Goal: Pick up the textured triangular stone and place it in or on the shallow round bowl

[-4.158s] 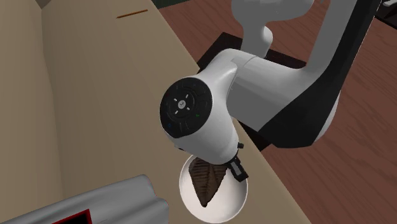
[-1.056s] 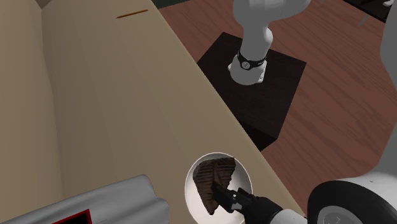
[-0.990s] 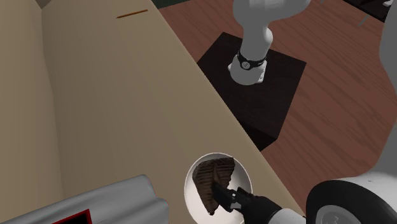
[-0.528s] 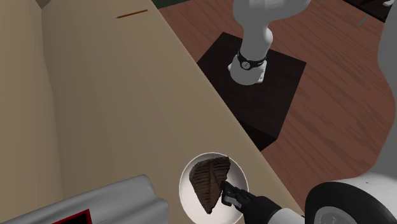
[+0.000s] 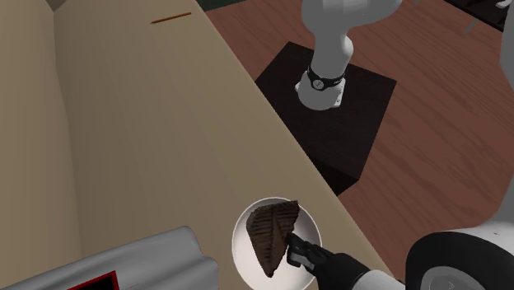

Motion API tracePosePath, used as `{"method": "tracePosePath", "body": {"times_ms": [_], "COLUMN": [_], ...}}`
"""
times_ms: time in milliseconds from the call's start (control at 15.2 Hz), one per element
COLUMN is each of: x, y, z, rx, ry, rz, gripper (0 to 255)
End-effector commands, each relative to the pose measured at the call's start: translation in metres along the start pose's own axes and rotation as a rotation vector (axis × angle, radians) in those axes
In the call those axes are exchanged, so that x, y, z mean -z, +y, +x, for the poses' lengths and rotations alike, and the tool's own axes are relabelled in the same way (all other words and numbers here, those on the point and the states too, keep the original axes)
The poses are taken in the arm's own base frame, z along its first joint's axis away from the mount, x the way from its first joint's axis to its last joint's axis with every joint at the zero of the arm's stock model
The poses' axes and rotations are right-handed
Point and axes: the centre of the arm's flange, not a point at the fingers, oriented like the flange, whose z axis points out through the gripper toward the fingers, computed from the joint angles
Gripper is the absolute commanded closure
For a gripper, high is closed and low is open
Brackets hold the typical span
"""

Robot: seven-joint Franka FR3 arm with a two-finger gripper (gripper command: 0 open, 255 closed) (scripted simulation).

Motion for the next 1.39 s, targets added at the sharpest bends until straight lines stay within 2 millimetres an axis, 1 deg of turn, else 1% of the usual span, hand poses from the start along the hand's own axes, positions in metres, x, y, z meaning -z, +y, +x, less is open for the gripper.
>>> {"method": "tracePosePath", "body": {"times_ms": [0, 1188, 1254, 1320], "x": [0.007, 0.078, 0.09, 0.099], "y": [0.006, 0.057, 0.06, 0.062], "z": [-0.004, -0.035, -0.037, -0.039], "rx": [-0.001, -0.001, -0.001, -0.001], "ry": [-0.003, -0.003, -0.003, -0.003], "rz": [-0.001, -0.001, -0.001, -0.001], "gripper": [255, 255, 255, 255]}}
